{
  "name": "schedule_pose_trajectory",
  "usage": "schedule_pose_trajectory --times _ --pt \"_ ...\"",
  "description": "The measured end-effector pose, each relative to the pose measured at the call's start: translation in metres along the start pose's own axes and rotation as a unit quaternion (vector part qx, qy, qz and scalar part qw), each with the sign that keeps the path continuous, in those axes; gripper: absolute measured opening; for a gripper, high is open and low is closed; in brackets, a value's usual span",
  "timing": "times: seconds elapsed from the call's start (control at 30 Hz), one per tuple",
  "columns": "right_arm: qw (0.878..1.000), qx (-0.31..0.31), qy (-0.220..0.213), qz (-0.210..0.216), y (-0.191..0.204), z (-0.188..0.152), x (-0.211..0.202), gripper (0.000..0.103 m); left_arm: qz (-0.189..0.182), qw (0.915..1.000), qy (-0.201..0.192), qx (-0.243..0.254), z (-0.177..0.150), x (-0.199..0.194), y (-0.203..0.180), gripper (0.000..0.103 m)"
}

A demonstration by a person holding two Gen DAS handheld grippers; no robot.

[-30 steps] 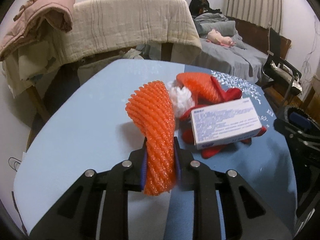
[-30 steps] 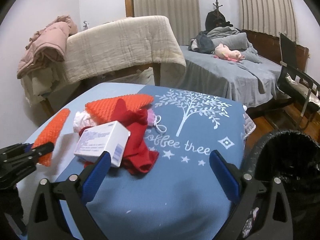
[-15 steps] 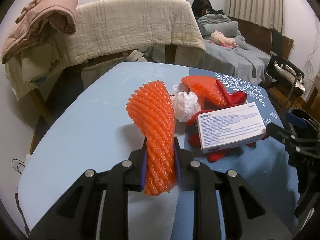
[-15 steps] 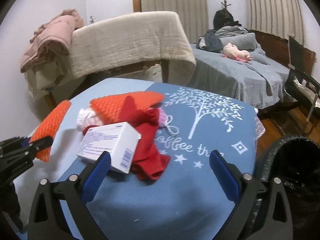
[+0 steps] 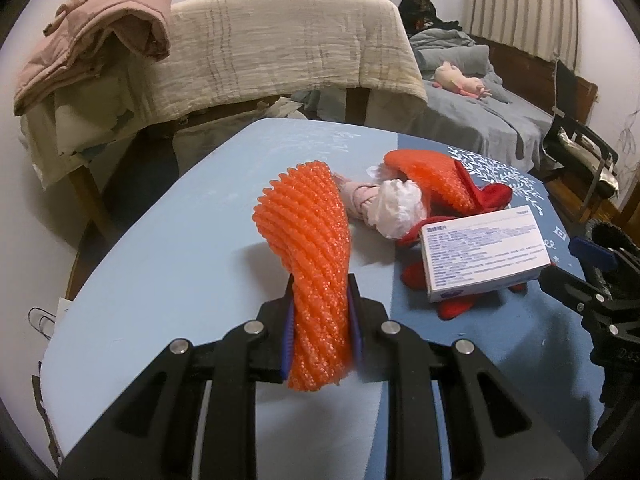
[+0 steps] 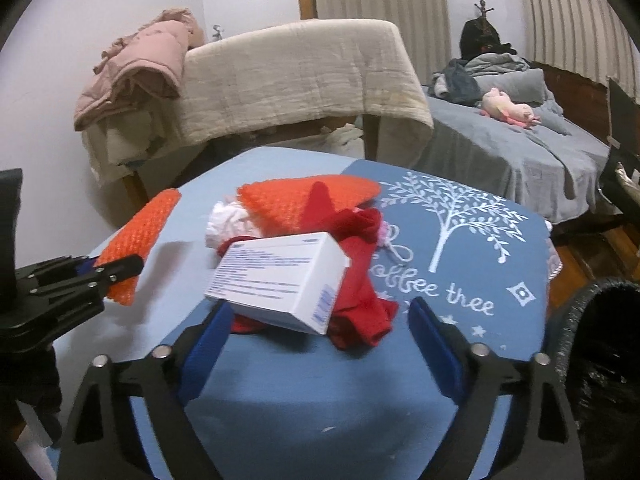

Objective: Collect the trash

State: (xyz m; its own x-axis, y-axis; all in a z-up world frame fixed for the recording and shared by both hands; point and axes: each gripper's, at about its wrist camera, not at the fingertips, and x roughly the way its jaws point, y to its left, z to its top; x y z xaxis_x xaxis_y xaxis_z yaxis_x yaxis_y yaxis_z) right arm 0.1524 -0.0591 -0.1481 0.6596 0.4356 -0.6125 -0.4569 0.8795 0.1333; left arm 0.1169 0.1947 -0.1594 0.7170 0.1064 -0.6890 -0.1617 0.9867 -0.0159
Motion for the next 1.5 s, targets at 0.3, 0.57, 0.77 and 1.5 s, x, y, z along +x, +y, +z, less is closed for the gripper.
schedule_pose_trajectory --times 0.3,0.57,0.77,1.5 --pt "0.998 -0.02 0.018 0.052 0.017 -0.002 0.005 0.047 0.003 1.0 -0.002 -0.004 0.0 -0.002 0.007 0.022" --pt "0.996 -0.006 0.031 0.079 0.023 -0.007 0.004 0.046 0.011 0.9999 -0.002 -0.01 -0.001 -0.006 0.013 0.022" --pt "0.992 -0.008 0.052 0.117 0.036 -0.015 0.005 0.046 0.016 0.9997 0.0 -0.016 -0.004 -0.007 0.019 0.022" --pt "0.994 -0.06 0.053 0.07 0.039 -0.007 0.029 0.073 0.021 0.9995 0.013 -0.022 -0.008 0.003 0.027 0.023"
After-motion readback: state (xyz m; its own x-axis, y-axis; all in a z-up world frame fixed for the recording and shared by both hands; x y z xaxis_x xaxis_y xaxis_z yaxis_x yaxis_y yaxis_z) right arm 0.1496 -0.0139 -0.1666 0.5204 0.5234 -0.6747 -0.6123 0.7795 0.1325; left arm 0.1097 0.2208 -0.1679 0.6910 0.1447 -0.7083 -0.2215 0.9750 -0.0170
